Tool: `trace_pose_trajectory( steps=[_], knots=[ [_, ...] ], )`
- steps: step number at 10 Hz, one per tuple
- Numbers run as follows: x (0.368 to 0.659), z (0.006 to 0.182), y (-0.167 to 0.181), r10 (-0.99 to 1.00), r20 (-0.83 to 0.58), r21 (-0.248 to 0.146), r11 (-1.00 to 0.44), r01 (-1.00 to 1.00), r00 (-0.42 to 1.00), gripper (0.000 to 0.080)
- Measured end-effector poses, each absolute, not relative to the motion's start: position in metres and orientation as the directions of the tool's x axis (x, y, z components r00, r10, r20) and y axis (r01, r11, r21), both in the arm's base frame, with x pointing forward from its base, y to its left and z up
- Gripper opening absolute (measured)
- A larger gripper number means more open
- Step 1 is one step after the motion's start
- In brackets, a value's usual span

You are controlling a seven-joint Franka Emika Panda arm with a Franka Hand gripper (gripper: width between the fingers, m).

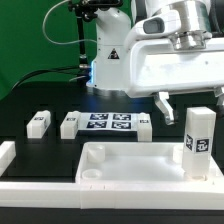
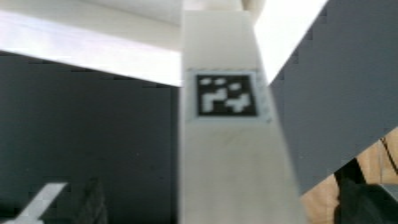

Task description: Assemble desk

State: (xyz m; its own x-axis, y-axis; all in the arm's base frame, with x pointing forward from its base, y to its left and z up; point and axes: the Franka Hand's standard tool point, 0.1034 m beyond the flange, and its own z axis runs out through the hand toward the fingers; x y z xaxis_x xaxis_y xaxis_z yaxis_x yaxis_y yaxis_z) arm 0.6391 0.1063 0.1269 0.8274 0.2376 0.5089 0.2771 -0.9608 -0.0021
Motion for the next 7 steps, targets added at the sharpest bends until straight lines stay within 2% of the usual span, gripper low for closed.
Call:
trace_pose_trajectory(
  steps=[2,3,5,6,7],
  knots=[
    [0.639,0.123,0.114,0.245,0.482,-0.011,-0.958,0.285,0.841,0.0649],
    [0.635,0.117,0.112,0.252,0.417,-0.024,-0.957,0.288,0.873,0.0649],
    [0.632,0.116,0.121,0.240,0.275,-0.071,-0.961,0.268,0.931,0.0649],
    [0.633,0.114,0.122,0.244,0.230,-0.080,-0.960,0.268,0.942,0.0649],
    [0.626,0.110,0.120,0.239,0.115,-0.102,-0.963,0.251,0.964,0.0649]
  ],
)
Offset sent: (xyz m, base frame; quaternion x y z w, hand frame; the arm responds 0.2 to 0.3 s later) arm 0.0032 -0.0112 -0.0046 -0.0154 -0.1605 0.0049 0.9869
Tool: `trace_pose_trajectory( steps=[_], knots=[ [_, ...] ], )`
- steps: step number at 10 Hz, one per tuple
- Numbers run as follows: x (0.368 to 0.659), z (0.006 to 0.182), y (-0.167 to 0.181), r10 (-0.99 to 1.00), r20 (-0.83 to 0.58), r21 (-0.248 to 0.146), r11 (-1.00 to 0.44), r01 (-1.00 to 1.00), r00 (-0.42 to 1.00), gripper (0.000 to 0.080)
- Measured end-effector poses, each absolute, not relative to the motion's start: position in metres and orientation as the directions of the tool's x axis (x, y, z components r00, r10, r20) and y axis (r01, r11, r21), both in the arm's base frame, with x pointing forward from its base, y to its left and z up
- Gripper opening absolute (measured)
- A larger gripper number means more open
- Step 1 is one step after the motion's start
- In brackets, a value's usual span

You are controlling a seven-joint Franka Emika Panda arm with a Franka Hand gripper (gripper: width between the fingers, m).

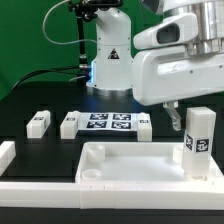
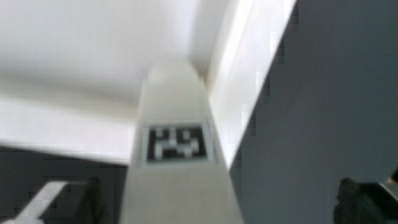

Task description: Assemble desk

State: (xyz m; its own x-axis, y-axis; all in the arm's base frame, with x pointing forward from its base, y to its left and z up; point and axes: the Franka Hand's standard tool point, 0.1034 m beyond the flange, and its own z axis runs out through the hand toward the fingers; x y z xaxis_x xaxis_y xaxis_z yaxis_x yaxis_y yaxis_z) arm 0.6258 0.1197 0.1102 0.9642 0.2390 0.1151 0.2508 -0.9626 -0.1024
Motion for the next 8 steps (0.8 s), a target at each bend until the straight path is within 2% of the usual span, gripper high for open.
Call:
trace_pose_trajectory(
  steps=[1,2,4,6,7,8],
  knots=[
    [0.6272,0.1141,0.1203,0.237,0.025,-0.116,-0.964,0.239,0.971,0.0649],
    [0.6349,0.1190,0.1214,0.241,0.002,-0.122,-0.963,0.239,0.971,0.0649],
    [0.6348,0.1164,0.1215,0.237,0.012,-0.120,-0.964,0.237,0.971,0.0649],
    [0.6351,0.1165,0.1208,0.219,0.010,-0.121,-0.968,0.218,0.976,0.0388],
    [0.6360,0.1168,0.1172,0.177,0.006,-0.116,-0.977,0.177,0.984,0.0388],
    [0.6362,0.1167,0.1164,0.083,-0.005,-0.116,-0.990,0.082,0.997,0.0312]
  ],
)
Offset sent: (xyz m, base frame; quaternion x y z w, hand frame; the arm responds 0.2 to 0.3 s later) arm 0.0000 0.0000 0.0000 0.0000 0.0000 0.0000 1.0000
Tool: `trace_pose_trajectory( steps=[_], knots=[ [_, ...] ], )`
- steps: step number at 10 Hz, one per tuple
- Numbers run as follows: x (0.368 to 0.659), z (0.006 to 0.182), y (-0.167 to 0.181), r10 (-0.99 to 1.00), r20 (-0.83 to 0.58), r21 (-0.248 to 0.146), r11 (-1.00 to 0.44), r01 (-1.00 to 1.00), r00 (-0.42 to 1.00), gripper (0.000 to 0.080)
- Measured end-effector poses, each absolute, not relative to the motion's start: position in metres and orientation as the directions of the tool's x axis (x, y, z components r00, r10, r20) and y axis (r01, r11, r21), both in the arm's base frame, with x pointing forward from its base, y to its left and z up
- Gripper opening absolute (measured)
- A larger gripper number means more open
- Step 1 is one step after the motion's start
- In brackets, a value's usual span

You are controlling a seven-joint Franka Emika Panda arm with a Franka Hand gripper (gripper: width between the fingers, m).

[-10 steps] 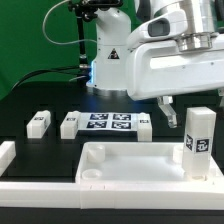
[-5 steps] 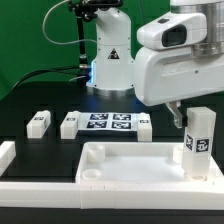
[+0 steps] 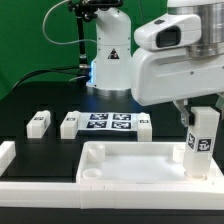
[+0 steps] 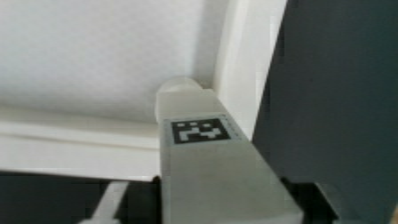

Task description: Assemble desk

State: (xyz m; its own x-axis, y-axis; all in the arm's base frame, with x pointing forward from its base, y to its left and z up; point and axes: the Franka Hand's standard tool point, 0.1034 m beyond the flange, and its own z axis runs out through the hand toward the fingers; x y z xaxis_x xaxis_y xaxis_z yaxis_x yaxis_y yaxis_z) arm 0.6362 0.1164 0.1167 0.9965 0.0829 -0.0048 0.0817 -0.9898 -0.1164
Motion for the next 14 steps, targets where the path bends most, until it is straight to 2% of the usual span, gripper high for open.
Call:
trace_pose_trajectory(
  steps=[3,5,8,10,12,13,14],
  knots=[
    [0.6370,0.1162,0.1162,-0.130,-0.018,-0.114,-0.985,-0.132,0.991,0.0308],
    [0.6321,0.1144,0.1160,-0.388,-0.004,-0.115,-0.915,-0.386,0.922,0.0303],
    [0.6303,0.1132,0.1199,-0.727,-0.075,-0.132,-0.671,-0.730,0.682,0.0303],
    [0.6338,0.1132,0.1144,-0.809,-0.119,-0.160,-0.556,-0.815,0.575,0.0303],
    [0.6339,0.1126,0.1146,-0.794,-0.111,-0.167,-0.578,-0.799,0.598,0.0303],
    [0.6338,0.1124,0.1146,-0.780,-0.107,-0.169,-0.597,-0.784,0.617,0.0388],
    [0.6340,0.1124,0.1147,-0.759,-0.099,-0.173,-0.624,-0.762,0.644,0.0533]
  ],
)
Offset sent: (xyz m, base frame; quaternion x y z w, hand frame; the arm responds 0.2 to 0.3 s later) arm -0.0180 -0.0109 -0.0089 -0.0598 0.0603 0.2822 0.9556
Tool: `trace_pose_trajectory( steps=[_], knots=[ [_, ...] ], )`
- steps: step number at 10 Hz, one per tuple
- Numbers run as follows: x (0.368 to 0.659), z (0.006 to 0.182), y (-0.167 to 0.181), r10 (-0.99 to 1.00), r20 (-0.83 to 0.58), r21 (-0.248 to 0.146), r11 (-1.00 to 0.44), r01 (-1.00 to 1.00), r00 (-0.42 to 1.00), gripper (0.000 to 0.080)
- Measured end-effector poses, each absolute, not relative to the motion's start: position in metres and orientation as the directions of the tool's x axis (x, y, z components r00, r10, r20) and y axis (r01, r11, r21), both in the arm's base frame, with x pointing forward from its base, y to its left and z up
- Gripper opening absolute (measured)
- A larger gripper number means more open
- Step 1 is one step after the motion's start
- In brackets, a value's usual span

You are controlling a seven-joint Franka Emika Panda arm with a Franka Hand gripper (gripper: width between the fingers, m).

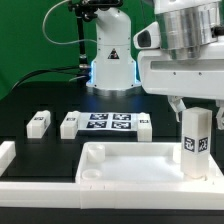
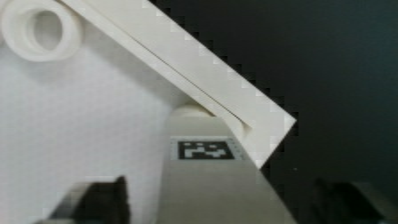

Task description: Assemble desk

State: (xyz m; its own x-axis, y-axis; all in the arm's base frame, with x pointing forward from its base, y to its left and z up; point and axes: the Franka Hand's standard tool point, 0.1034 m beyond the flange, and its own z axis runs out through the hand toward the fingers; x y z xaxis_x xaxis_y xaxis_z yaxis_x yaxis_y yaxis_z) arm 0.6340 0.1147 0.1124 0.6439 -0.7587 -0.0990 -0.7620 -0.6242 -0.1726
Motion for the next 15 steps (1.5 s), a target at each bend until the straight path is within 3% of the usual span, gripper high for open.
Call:
trace_pose_trajectory(
  steps=[1,2,4,8,10,13,15],
  knots=[
    [0.635,0.112,0.114,-0.671,-0.066,-0.190,-0.718,-0.670,0.738,0.0614],
    [0.635,0.109,0.109,-0.499,-0.008,-0.204,-0.847,-0.490,0.866,0.0639],
    [0.637,0.112,0.107,-0.229,0.055,-0.180,-0.960,-0.215,0.972,0.0648],
    [0.636,0.110,0.106,0.038,0.099,-0.151,-0.987,0.053,0.994,0.0649],
    [0.639,0.115,0.104,0.434,0.150,-0.050,-0.894,0.445,0.888,0.0649],
    [0.640,0.113,0.103,0.413,0.152,-0.059,-0.903,0.425,0.898,0.0633],
    [0.640,0.113,0.105,0.272,0.142,-0.087,-0.954,0.286,0.952,0.0284]
  ],
)
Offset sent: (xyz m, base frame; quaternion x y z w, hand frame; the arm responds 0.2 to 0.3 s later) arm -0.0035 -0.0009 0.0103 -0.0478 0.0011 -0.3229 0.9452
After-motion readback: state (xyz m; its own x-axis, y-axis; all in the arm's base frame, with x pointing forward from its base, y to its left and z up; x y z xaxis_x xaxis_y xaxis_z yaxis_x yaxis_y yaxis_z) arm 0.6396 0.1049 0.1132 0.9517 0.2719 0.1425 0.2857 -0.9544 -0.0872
